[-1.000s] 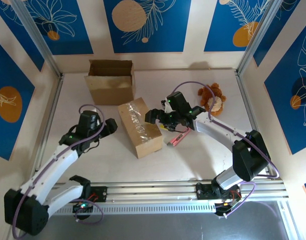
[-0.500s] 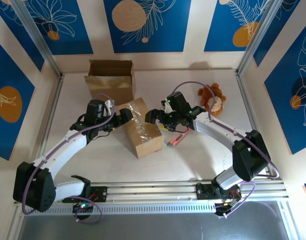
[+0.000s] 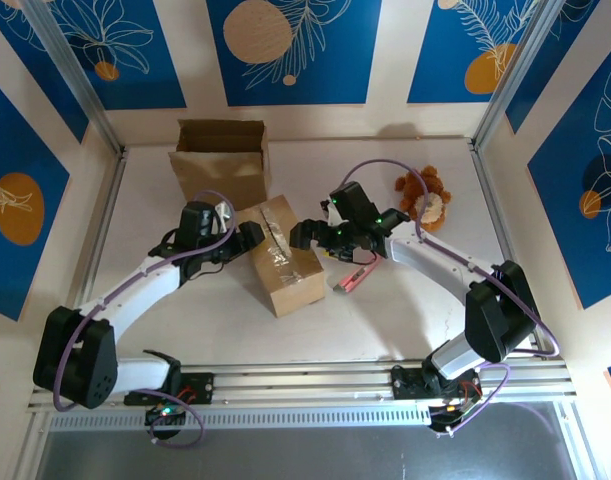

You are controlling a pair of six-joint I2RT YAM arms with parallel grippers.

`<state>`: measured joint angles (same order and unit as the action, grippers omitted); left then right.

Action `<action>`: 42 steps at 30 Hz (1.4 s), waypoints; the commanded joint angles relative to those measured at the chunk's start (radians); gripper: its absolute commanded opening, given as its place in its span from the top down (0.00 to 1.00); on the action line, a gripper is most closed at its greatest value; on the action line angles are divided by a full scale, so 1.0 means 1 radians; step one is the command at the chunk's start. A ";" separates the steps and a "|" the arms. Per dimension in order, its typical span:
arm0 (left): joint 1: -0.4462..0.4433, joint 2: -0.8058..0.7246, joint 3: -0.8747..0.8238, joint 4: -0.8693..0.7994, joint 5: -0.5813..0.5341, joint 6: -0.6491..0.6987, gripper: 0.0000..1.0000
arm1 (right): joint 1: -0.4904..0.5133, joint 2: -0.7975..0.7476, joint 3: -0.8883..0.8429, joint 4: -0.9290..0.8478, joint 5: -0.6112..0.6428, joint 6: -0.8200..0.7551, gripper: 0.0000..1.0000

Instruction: Unpack the express box

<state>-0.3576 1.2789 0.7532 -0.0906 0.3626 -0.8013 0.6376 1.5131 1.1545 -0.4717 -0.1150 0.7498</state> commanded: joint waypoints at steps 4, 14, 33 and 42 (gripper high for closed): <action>-0.001 0.020 -0.024 0.038 -0.005 -0.005 0.32 | 0.108 0.063 0.257 -0.286 0.248 -0.224 0.01; -0.001 0.029 -0.037 0.077 0.012 -0.024 0.31 | 0.262 0.352 0.615 -0.598 0.662 -0.304 0.01; -0.001 0.083 -0.043 0.093 0.054 -0.015 0.27 | 0.288 0.492 0.724 -0.672 0.964 -0.273 0.11; -0.002 0.130 -0.038 0.021 0.064 0.045 0.26 | 0.297 0.490 0.846 -0.731 1.122 -0.292 0.28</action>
<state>-0.3576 1.3716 0.7322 0.0486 0.4004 -0.8085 0.9501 2.0140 1.9408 -1.1584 0.8417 0.4591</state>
